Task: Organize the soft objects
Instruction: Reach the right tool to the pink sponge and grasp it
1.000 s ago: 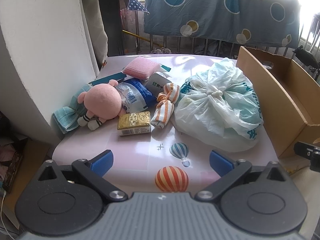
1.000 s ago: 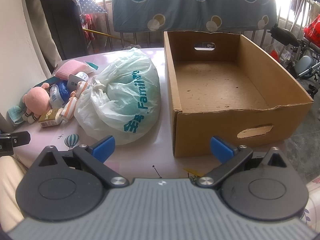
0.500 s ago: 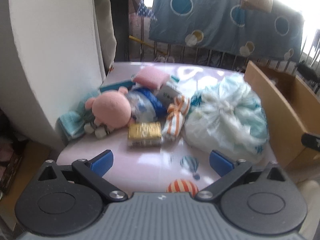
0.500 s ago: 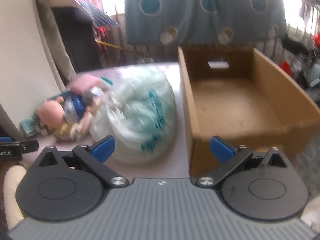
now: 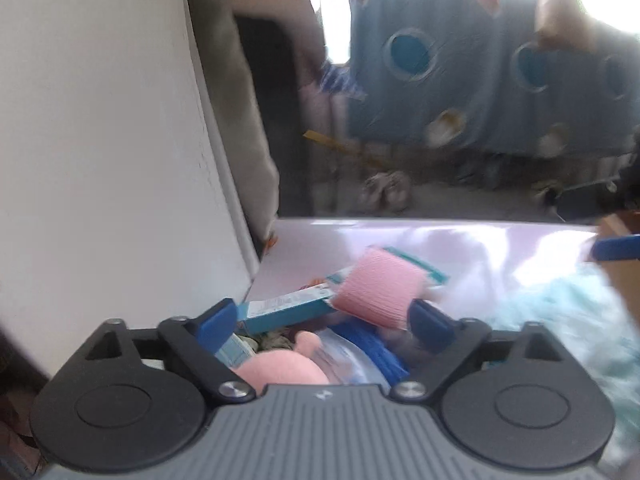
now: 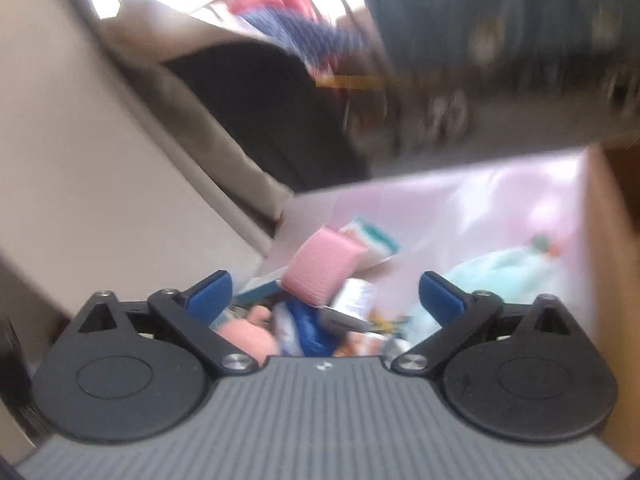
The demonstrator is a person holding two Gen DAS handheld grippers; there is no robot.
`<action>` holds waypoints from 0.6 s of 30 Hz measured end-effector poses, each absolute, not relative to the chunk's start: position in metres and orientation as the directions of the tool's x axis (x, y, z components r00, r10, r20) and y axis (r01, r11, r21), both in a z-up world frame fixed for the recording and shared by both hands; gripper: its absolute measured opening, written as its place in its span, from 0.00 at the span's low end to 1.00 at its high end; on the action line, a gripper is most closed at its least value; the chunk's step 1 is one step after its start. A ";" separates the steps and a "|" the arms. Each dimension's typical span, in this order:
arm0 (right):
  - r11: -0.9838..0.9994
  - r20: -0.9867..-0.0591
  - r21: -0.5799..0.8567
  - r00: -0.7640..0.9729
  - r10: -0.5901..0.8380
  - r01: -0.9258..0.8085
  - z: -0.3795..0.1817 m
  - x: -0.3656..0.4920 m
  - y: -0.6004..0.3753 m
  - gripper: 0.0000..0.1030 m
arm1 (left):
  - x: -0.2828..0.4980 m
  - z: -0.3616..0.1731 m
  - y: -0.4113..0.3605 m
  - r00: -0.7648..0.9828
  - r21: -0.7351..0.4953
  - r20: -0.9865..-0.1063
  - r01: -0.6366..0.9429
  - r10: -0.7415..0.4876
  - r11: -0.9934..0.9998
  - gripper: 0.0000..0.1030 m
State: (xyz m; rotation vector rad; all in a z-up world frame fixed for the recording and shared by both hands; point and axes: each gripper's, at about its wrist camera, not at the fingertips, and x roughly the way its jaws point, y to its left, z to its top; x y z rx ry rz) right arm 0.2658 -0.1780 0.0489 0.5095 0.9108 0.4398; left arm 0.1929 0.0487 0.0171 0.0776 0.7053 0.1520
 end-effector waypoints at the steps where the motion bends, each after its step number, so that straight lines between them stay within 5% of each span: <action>1: 0.767 -0.637 0.635 0.499 0.587 -0.092 0.035 0.290 -0.176 0.86 | 0.208 0.009 0.049 0.726 0.112 -0.667 -0.124 0.168 0.986 0.69; 2: 0.743 -0.636 0.667 0.478 0.606 -0.054 0.024 0.305 -0.174 0.80 | 0.223 0.002 0.052 0.702 0.082 -0.696 -0.130 0.150 0.988 0.60; 7: 0.667 -0.642 0.740 0.386 0.663 0.086 -0.029 0.366 -0.159 0.71 | 0.279 -0.018 0.070 0.638 -0.099 -0.770 -0.147 0.018 0.984 0.57; 9: 0.655 -0.647 0.746 0.364 0.671 0.119 -0.049 0.384 -0.148 0.68 | 0.296 -0.019 0.070 0.635 -0.097 -0.772 -0.133 0.009 0.986 0.59; 13: 0.605 -0.624 0.779 0.314 0.716 0.167 -0.083 0.407 -0.134 0.61 | 0.326 -0.030 0.067 0.616 -0.068 -0.787 -0.143 0.036 0.987 0.79; 18: 0.543 -0.586 0.810 0.266 0.766 0.222 -0.110 0.415 -0.128 0.52 | 0.352 -0.043 0.060 0.577 -0.010 -0.812 -0.155 0.082 0.988 0.81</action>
